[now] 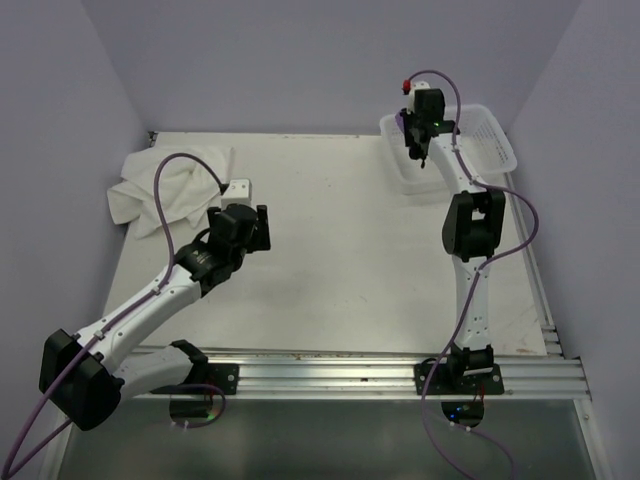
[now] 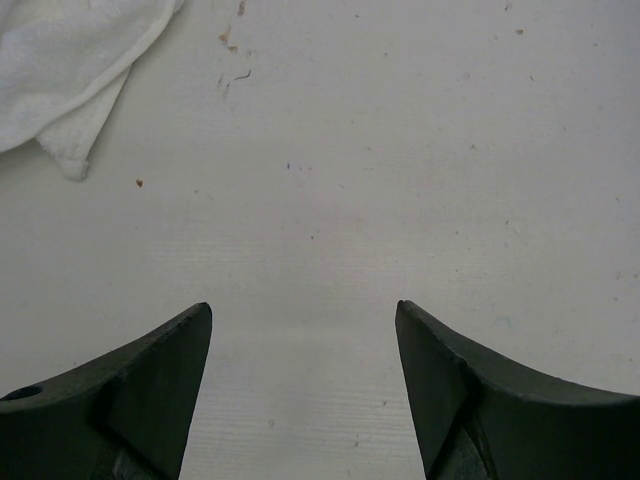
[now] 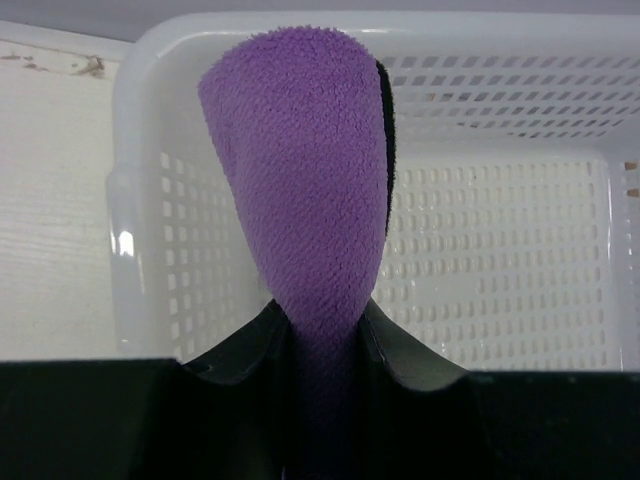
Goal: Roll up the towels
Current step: Place the rolled towel into the container
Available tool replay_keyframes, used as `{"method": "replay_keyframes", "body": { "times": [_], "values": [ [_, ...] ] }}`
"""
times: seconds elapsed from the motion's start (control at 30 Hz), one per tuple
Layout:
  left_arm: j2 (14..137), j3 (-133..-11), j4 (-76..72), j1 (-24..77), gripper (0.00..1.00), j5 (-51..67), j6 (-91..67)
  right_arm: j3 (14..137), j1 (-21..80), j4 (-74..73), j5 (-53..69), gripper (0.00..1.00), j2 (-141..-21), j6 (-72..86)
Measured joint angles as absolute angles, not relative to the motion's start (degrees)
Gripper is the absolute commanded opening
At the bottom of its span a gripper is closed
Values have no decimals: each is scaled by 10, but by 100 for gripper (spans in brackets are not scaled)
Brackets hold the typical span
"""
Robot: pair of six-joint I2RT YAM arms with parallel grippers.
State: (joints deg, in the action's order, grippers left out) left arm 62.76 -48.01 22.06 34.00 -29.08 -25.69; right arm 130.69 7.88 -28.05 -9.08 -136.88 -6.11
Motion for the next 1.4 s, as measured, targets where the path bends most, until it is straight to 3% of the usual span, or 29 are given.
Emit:
{"method": "replay_keyframes", "body": {
  "times": [0.57,0.73,1.1,1.4],
  "values": [
    [639,-480,219,335,78,-283,-257,1298,50,-277,-31,22,-1465,-61],
    [641,-480,219,332,78,-278,-257,1306,51,-275,-22,27,-1466,-58],
    [643,-480,219,331,78,-272,-253,1305,52,-274,-17,52,-1467,-39],
    [642,-480,219,330,78,-270,-248,1300,52,-271,-15,57,-1466,-32]
  ]
}}
